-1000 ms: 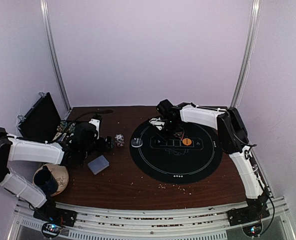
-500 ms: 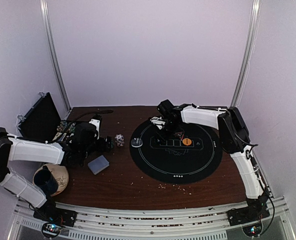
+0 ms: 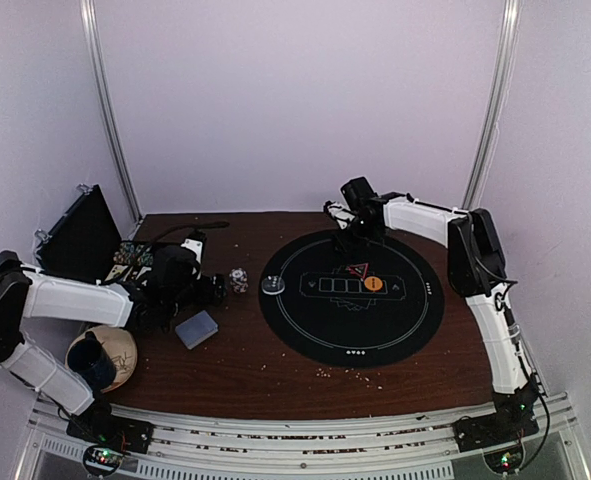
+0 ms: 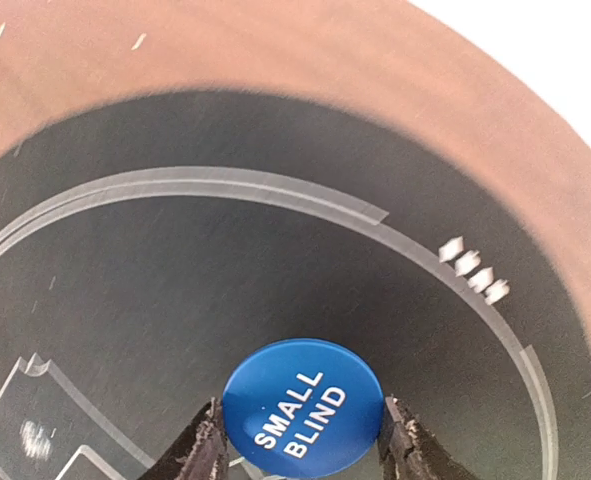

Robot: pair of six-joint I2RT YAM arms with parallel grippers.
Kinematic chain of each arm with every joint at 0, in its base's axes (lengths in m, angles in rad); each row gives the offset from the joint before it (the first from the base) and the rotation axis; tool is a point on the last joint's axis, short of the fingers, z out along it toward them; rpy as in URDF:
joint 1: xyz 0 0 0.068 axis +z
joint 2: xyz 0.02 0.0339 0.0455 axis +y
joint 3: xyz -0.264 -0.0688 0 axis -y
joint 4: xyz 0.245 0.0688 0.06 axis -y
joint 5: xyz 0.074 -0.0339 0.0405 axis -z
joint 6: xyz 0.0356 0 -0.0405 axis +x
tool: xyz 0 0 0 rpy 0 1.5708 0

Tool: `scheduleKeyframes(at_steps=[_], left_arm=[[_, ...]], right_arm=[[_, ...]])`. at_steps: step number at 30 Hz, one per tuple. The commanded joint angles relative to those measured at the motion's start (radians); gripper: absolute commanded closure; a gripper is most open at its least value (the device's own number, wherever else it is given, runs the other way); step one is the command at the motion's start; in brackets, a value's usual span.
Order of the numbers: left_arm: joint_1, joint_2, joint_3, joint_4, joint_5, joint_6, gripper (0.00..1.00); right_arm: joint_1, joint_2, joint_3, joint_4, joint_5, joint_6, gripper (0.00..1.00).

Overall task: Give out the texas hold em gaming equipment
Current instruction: Place the small blind button in the small blind area.

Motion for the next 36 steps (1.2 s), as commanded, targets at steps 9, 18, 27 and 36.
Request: scheduleKeyframes(at_steps=[9,18,27,36], left_arm=[[-0.003,0.019,0.031,0.020,-0.018,0.012,0.02],[-0.003,0.024,0.031,0.019,-0.019,0.008,0.02],[-0.005,0.025,0.033,0.019,-0.018,0.007,0.02],[-0.005,0.027,0.033,0.019,-0.019,0.007,0.02]], right_arm=[[-0.040,0.145,0.138,0.073,0.139,0.027,0.49],[-0.061,0.199,0.172,0.092,0.199,0.027,0.47],[-0.083,0.232,0.249,0.071,0.180,0.047,0.44],[-0.084,0.243,0.274,0.046,0.157,0.057,0.43]])
